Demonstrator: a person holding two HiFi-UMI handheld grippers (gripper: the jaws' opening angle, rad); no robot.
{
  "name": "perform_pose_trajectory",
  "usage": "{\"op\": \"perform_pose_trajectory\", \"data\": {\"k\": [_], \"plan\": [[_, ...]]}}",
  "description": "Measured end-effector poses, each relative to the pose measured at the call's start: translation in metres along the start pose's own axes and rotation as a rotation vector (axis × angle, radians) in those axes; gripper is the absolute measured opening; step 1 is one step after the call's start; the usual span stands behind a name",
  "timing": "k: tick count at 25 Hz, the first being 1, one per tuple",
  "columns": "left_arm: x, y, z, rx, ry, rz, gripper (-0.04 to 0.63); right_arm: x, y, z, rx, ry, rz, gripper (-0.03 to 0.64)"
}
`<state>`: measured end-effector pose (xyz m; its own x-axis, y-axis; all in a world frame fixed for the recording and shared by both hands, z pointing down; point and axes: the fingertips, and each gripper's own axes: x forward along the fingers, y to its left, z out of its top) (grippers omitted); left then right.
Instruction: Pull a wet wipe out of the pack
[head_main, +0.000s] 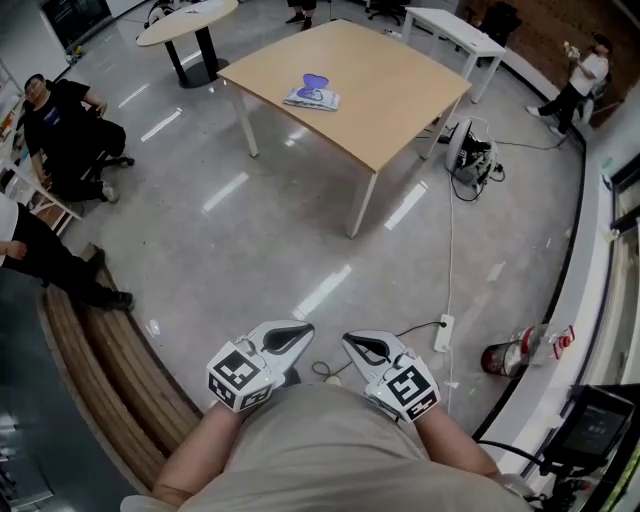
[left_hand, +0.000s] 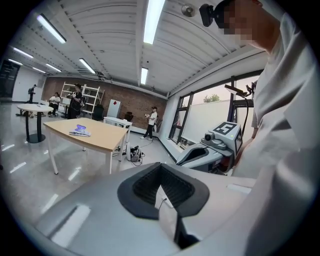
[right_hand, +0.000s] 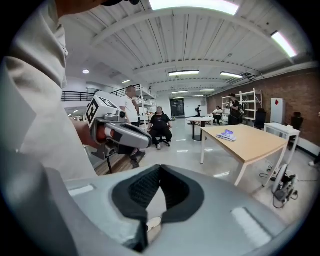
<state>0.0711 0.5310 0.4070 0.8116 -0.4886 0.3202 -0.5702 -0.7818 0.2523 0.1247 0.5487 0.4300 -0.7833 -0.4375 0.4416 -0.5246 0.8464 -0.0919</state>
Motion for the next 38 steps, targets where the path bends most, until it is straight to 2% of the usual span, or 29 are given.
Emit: {"op": "perform_pose_trajectory", "data": {"k": [4,9,18,23,29,35,38], "plan": [[-0.008,0.049,0.021,0.002,-0.033,-0.041,0.005,0.039,-0.016,0.03,-0.015,0.027,-0.04,0.002],[-0.034,0.109,0.023,0.068,-0.017,-0.069,0.005,0.103,-0.018,0.057,-0.052,0.073,-0.074,0.002],[-0.094,0.212,0.022,0.085,-0.011,-0.039,0.005,0.206,-0.012,0.11,-0.097,0.113,-0.055,0.002],[-0.106,0.248,0.031,0.047,-0.049,0.011,0.005,0.237,-0.017,0.127,-0.132,0.132,-0.019,0.002],[-0.079,0.285,0.042,0.039,-0.037,0.016,0.005,0.26,-0.06,0.132,-0.098,0.121,-0.017,0.002],[-0.01,0.338,0.079,0.051,-0.011,0.032,0.005,0.277,-0.153,0.146,-0.093,0.083,-0.012,0.002],[0.007,0.351,0.101,0.095,-0.009,0.023,0.005,0.281,-0.18,0.161,-0.104,0.059,-0.028,0.002]]}}
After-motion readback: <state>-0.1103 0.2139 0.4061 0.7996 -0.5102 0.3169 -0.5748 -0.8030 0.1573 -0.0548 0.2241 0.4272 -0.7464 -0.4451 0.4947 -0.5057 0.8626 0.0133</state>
